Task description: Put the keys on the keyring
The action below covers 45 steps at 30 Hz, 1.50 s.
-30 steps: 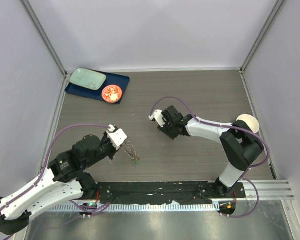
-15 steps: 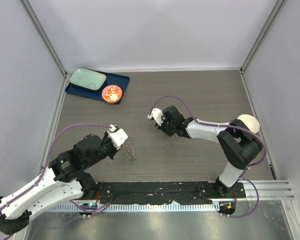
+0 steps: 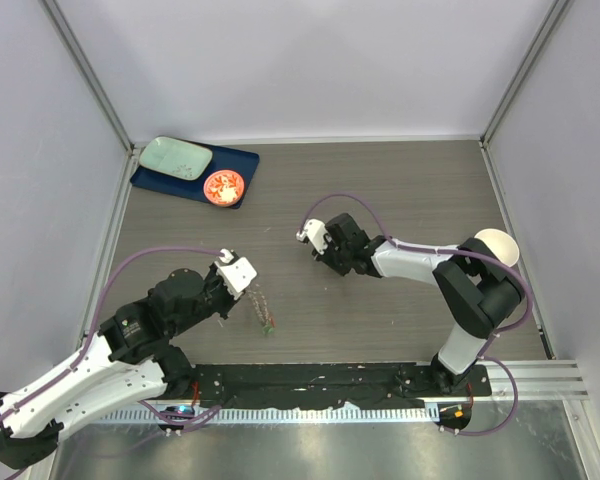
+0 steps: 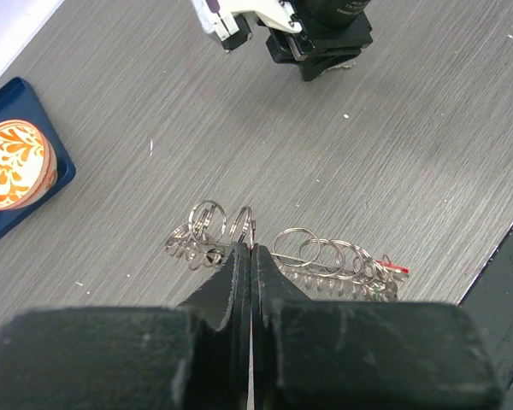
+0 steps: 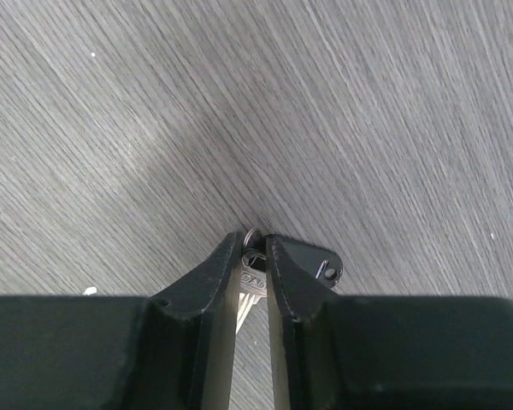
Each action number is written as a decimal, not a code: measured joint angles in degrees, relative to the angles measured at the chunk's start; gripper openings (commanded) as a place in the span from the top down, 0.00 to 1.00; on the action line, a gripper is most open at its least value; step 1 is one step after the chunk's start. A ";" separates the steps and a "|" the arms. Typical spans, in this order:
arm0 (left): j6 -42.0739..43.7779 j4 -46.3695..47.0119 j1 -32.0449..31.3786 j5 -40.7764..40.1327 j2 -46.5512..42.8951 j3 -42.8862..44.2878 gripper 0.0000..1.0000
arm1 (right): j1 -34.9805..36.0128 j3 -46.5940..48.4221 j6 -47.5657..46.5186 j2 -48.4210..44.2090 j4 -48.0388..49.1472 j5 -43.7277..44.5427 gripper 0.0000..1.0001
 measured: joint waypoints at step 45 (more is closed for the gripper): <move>-0.02 -0.11 0.00 1.27 -1.36 0.00 1.00 | 3.87 26.01 6.75 8.87 -33.09 6.95 0.95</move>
